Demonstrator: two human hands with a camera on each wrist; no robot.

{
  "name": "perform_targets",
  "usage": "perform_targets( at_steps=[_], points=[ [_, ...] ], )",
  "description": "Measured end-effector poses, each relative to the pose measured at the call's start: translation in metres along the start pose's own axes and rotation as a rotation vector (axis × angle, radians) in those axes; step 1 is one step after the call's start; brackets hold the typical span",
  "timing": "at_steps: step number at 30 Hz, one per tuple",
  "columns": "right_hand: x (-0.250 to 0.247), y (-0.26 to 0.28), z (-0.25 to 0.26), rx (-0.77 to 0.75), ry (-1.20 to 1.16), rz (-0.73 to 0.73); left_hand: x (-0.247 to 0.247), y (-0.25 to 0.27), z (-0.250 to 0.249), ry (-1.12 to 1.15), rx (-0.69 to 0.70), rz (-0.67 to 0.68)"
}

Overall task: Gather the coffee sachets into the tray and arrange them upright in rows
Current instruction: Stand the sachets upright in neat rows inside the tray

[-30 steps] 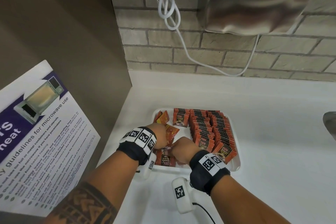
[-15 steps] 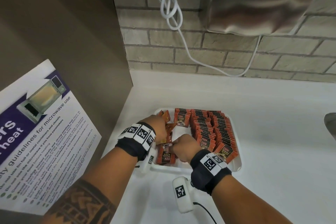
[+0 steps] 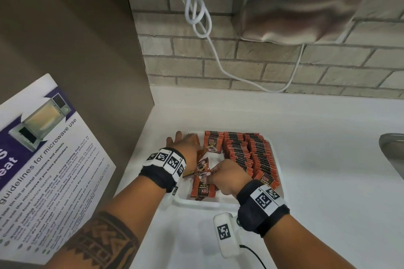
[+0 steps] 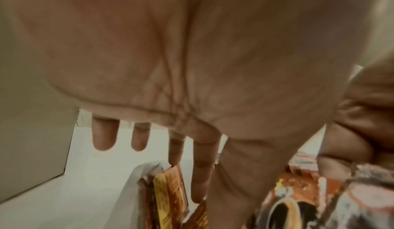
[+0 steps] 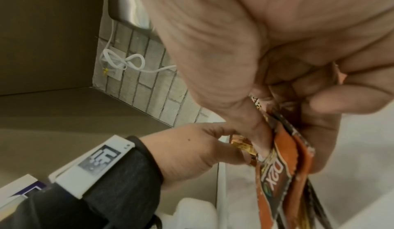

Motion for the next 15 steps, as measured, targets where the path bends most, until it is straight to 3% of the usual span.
perform_targets(
  at_steps=[4,7,12,15],
  points=[
    [0.0,-0.001,-0.003,0.01,-0.021,0.011,0.015,-0.005,0.007,-0.058,-0.075,0.029],
    [-0.001,0.001,-0.005,0.017,-0.04,0.017,0.005,0.006,0.0,-0.13,-0.047,-0.025],
    [-0.002,0.002,-0.006,0.036,-0.065,0.003,-0.003,0.02,-0.008,-0.241,-0.033,0.053],
    [-0.001,0.002,-0.005,0.046,-0.046,0.004,-0.016,0.026,-0.018,-0.284,0.034,0.02]
  ],
)
Point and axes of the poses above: each hand's wrist, its own y-axis away from the middle knuckle, its own x-axis out of the palm, z = x × y, the point moved 10 cm from there along -y, towards the middle knuckle, and after that the axes turned 10 degrees about -y, right-handed, at the moved point
